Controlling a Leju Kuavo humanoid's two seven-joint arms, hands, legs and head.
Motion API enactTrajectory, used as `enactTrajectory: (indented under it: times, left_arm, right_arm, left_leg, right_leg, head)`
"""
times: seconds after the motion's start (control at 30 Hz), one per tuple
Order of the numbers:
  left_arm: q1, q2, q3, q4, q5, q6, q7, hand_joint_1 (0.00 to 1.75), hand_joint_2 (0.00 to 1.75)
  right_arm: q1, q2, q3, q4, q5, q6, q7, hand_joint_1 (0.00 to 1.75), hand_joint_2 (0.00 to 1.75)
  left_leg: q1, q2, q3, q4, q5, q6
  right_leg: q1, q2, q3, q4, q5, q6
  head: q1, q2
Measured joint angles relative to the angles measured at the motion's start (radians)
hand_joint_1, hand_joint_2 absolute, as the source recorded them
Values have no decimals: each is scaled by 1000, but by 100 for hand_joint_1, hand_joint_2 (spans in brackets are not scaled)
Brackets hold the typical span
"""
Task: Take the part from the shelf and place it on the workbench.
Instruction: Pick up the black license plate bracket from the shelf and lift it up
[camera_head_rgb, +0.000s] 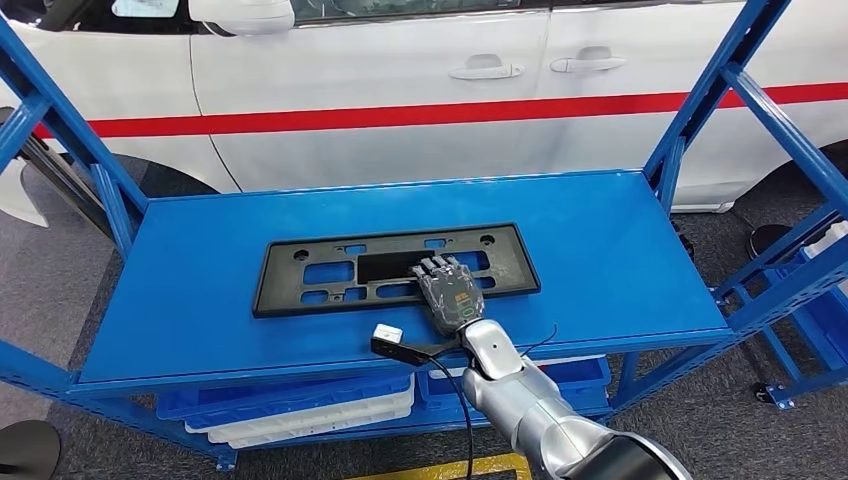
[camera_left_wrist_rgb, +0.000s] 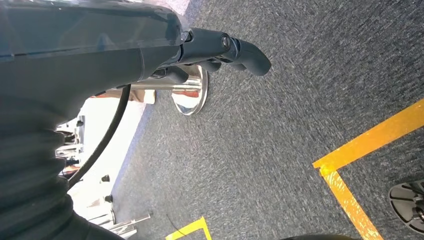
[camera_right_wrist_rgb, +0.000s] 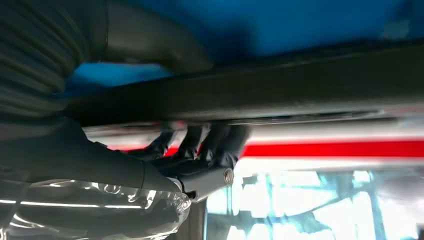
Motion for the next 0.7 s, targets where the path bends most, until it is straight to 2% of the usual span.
enactTrajectory:
  times: [0.37,0.43,0.57,0.7]
  left_arm:
    - [1,0,0,0,0,2,-3,0,175]
    - [1,0,0,0,0,2,-3,0,175]
    - [0,0,0,0,0,3,-3,0,175]
    - [-1,0,0,0,0,3,-3,0,175]
  right_arm:
    - [4,0,-20,4,-9,-15,-24,175,175]
    - [5,1,-31,3,-44,-19,-68,175,175]
    - [3,13,-89,-11,-179,4,-216,175,175]
    - [-2,19,-111,-17,-199,9,-231,175,175]
  left_leg:
    - [0,0,0,0,0,0]
    - [0,0,0,0,0,0]
    - [0,0,1,0,0,0]
    - [0,1,1,0,0,0]
  right_leg:
    - [0,0,0,0,0,0]
    - [0,0,0,0,0,0]
    - [0,1,1,0,1,0]
    - [0,1,1,0,1,1]
  head:
    - [0,0]
    - [0,0]
    - [0,0]
    - [0,0]
